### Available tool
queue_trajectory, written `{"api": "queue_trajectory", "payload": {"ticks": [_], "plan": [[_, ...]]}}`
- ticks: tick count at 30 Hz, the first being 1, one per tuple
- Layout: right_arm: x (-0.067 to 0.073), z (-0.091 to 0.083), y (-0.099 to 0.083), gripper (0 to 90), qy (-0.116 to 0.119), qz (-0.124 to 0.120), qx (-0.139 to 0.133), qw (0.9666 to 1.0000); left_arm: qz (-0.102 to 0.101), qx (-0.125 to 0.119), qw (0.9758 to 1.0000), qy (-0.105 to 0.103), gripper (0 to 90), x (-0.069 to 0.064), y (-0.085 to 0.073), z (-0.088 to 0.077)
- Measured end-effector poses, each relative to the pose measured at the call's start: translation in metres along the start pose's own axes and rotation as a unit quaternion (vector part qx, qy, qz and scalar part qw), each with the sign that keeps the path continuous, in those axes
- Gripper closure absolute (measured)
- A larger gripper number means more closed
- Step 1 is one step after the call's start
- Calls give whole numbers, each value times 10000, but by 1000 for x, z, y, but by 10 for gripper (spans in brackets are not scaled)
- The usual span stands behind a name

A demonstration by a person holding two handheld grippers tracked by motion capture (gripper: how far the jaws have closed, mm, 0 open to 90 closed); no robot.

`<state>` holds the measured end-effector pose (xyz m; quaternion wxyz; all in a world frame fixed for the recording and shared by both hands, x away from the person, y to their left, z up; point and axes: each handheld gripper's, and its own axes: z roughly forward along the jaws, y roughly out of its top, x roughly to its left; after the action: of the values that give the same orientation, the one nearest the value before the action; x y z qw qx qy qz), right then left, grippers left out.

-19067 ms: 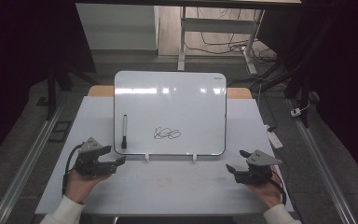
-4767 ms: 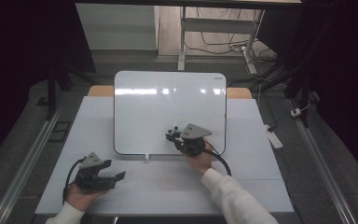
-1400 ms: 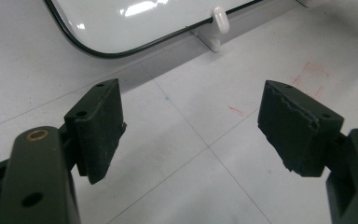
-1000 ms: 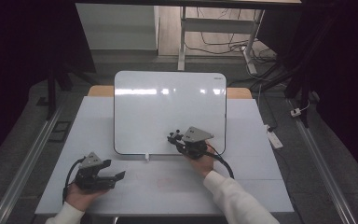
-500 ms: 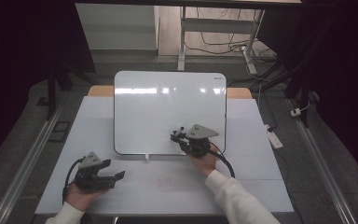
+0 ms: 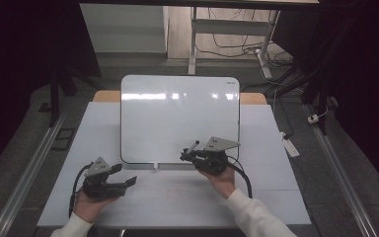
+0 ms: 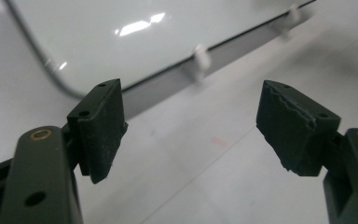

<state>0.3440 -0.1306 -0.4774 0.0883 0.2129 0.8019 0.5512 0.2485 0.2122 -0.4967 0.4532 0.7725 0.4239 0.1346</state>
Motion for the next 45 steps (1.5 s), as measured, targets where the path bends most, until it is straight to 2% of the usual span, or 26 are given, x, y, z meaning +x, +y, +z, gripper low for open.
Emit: {"api": "queue_trajectory", "payload": {"ticks": [4,9,14,18,22,25,27,28,30,32,34,37,39,40,42,45], "plan": [[6,4,-7,785,146,61,164,9997,20,-228,9990,-383,284,-13,17,6],[15,11,-10,785,307,56,277,9991,426,-404,9967,-560,329,-38,44,18],[22,16,-11,785,416,140,299,9986,655,-545,9937,-722,402,-55,66,33],[26,20,-12,784,452,129,342,9983,763,-597,9911,-914,495,-61,76,42],[29,24,-12,785,470,144,359,9981,814,-552,9895,-1060,534,-67,81,48],[30,26,-12,784,474,137,343,9982,846,-468,9894,-1083,553,-68,82,54],[32,27,-11,785,493,160,302,9982,845,-372,9895,-1111,610,-68,82,58],[32,27,-11,785,493,160,302,9982,852,-345,9894,-1128,610,-68,81,60],[33,27,-10,784,521,154,296,9981,889,-326,9893,-1108,716,-68,81,62],[33,29,-11,783,559,185,316,9978,924,-309,9899,-1027,774,-67,82,62],[33,29,-11,780,583,209,326,9975,1006,-316,9910,-823,795,-66,82,59],[34,30,-11,762,690,258,227,9970,929,-325,9916,-838,815,-61,84,54],[36,29,-9,704,721,179,134,9971,935,-336,9920,-784,816,-60,85,51],[37,29,-9,658,737,164,118,9971,955,-328,9926,-675,817,-59,85,49],[39,27,-8,527,696,185,40,9974,962,-273,9936,-534,817,-54,86,46],[37,20,-7,500,588,207,-48,9980,928,-279,9950,-254,817,-45,88,36]]}}
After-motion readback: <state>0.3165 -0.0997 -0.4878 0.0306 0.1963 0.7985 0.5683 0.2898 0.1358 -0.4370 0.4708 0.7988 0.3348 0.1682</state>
